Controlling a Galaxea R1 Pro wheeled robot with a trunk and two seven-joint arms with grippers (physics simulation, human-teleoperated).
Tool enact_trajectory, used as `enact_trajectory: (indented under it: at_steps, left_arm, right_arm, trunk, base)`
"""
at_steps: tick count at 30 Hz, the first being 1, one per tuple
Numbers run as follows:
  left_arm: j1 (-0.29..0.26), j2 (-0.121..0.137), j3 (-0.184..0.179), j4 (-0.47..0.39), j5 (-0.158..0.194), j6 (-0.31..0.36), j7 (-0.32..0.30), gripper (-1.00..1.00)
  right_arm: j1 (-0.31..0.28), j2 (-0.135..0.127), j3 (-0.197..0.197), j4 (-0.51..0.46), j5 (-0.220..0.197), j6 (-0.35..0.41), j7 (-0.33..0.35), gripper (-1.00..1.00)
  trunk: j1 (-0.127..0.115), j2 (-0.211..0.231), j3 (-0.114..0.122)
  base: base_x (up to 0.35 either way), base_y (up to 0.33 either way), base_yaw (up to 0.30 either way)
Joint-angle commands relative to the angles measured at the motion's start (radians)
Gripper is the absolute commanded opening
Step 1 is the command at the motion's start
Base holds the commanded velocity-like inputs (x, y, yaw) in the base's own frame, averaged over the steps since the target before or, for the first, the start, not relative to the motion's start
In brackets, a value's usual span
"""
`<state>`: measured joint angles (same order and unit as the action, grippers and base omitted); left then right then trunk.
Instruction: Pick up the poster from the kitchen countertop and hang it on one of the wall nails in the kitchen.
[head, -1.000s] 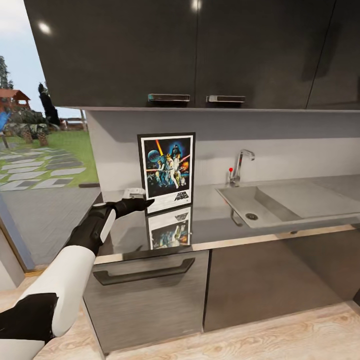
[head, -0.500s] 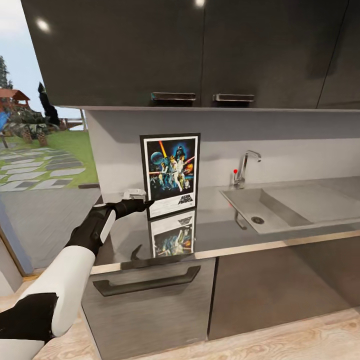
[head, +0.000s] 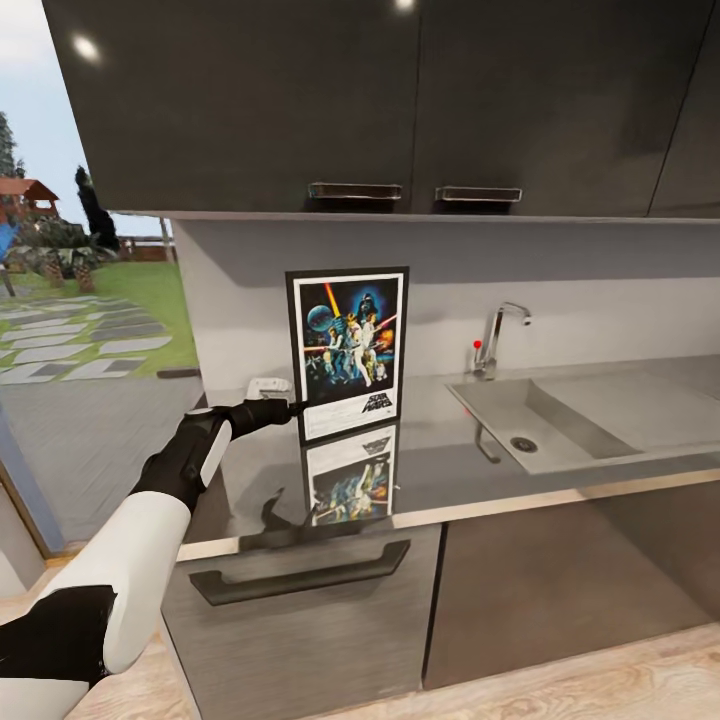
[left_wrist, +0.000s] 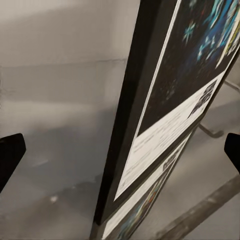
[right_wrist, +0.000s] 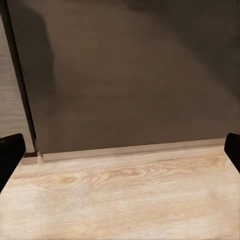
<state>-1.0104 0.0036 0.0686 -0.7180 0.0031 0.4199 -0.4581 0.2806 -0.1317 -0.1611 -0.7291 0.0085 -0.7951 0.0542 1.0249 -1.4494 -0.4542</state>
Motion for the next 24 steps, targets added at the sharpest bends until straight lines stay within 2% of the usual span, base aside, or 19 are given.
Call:
enact_trajectory:
  at_steps: [1, 11, 24]
  left_arm:
    - [-0.001, 0.0, 0.004, -0.001, 0.0, 0.008, -0.005, 1.0]
    - [-0.001, 0.0, 0.004, 0.0, 0.0, 0.008, -0.005, 1.0]
    - [-0.001, 0.005, 0.004, 0.002, 0.001, 0.009, -0.005, 1.0]
  right_arm:
    - [0.0, 0.001, -0.003, -0.001, 0.001, -0.001, 0.006, 1.0]
    - [0.0, 0.0, -0.003, 0.0, 0.001, -0.001, 0.006, 1.0]
    - [0.0, 0.001, -0.003, 0.0, 0.001, -0.001, 0.006, 1.0]
  trunk:
    - [0.0, -0.001, -0.001]
    - [0.0, -0.001, -0.001]
    - [0.0, -0.001, -0.001]
  base:
    - [0.009, 0.007, 0.0]
    - [0.09, -0.076, 0.0]
    - [0.012, -0.01, 0.0]
